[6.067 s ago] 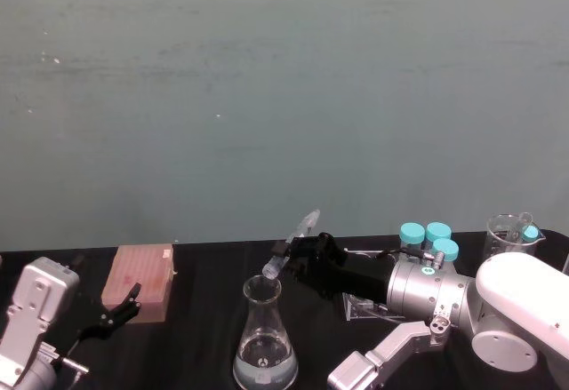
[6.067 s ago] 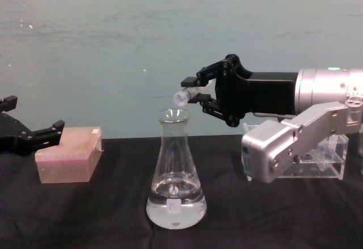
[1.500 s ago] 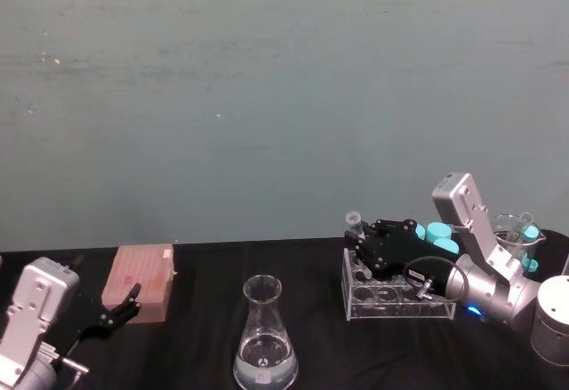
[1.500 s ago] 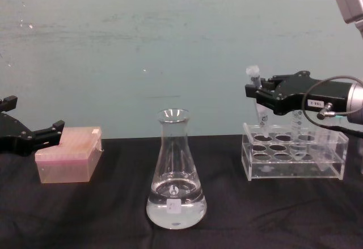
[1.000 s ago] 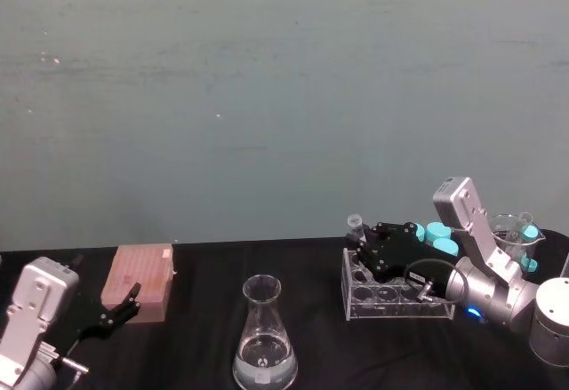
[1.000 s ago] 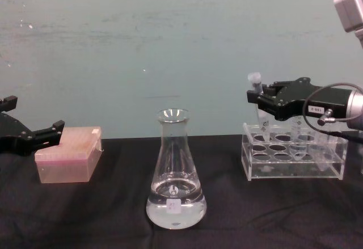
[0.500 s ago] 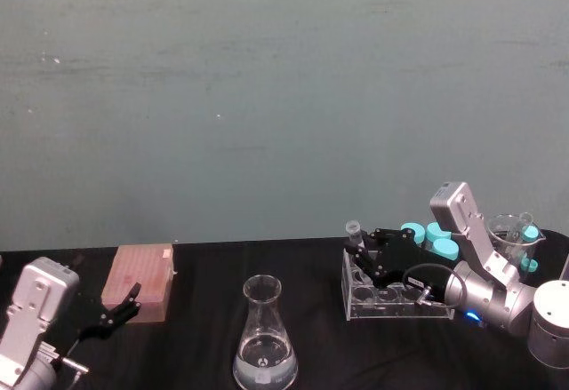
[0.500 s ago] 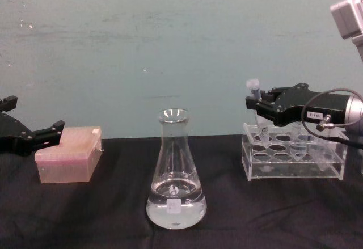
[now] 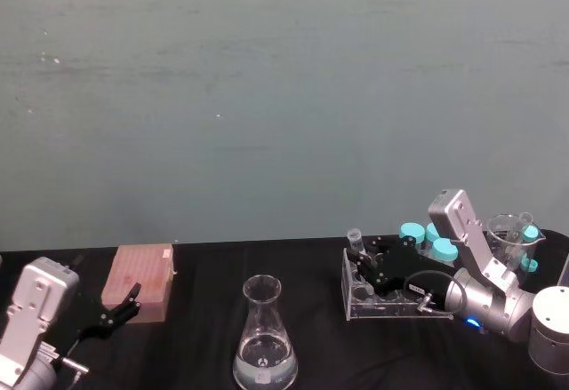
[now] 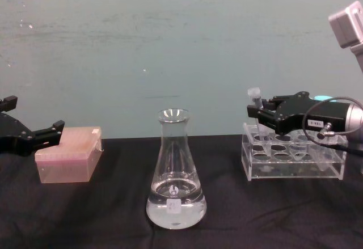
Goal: Pour the liquid from the test tube into the beaker using one hand.
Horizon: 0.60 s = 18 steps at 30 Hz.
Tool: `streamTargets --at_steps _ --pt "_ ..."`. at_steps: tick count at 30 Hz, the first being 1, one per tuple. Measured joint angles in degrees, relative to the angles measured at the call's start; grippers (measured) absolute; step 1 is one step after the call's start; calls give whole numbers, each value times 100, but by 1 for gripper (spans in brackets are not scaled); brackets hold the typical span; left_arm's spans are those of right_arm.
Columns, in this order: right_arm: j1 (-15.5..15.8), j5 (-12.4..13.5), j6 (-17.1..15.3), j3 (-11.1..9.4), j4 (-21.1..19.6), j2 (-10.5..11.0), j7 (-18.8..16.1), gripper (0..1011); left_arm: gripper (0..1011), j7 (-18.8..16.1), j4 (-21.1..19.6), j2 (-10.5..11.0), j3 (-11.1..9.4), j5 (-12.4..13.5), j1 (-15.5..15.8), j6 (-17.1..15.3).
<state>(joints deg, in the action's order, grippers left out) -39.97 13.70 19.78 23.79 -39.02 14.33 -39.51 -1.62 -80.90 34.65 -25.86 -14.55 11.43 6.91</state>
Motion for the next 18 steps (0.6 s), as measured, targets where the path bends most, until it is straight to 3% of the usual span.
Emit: streamTargets --at_steps 18 --pt "-14 -94 48 8 21 -5 83 199 1000 0 0 0 0 0 0 0"
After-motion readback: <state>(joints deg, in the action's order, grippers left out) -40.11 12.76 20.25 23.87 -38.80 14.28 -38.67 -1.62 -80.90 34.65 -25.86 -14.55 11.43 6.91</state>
